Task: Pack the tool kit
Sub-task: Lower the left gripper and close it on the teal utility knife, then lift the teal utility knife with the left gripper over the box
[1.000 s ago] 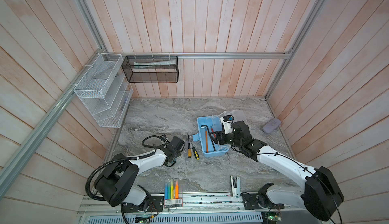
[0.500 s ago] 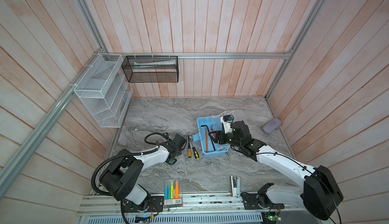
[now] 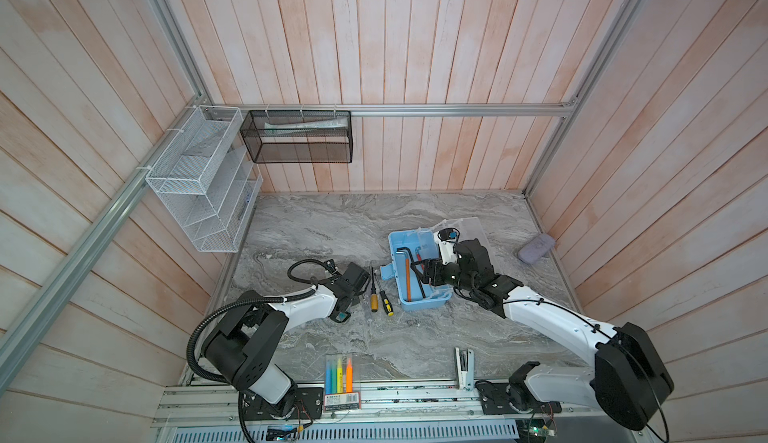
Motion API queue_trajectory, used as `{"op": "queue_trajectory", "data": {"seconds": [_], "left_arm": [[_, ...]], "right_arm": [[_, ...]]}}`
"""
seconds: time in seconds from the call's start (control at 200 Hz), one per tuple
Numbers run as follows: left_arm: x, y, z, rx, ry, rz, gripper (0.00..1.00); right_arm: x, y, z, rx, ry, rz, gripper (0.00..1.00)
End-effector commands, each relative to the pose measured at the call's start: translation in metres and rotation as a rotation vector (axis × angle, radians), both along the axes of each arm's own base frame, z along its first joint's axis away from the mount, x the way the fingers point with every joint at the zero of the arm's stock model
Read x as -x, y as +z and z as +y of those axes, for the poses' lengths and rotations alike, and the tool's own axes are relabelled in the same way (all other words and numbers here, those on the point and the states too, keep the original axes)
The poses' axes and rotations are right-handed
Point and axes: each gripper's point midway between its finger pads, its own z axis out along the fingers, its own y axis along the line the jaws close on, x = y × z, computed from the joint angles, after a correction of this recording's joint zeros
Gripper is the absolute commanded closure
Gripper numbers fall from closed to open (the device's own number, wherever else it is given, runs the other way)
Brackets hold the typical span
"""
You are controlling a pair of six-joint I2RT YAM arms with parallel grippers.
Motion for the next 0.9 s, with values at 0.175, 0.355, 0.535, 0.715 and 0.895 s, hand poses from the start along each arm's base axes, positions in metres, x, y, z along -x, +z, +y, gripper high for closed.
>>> {"op": "queue_trajectory", "data": {"seconds": [0.175, 0.355, 0.535, 0.715, 0.895], "left_arm": [[0.021, -0.016, 0.006, 0.001, -0.016, 0.113, 0.75], [0.015, 0.002, 0.005, 0.025, -0.022, 0.074, 0.76], [0.01, 0.021, 0.001, 0.056, -0.032, 0.037, 0.76], [0.005, 0.045, -0.009, 0.109, -0.053, -0.006, 0.78], [-0.005, 0.084, -0.033, 0.211, -0.096, -0.085, 0.8]], "right_arm": [[-0.007, 0.005, 0.001, -0.009, -0.018, -0.01, 0.27], [-0.009, 0.007, 0.0, -0.016, -0.023, -0.012, 0.27], [-0.01, 0.006, 0.0, -0.03, -0.022, 0.0, 0.27], [-0.011, 0.013, -0.002, -0.049, -0.028, -0.005, 0.27], [-0.014, 0.023, -0.01, -0.082, -0.046, -0.014, 0.27]]}}
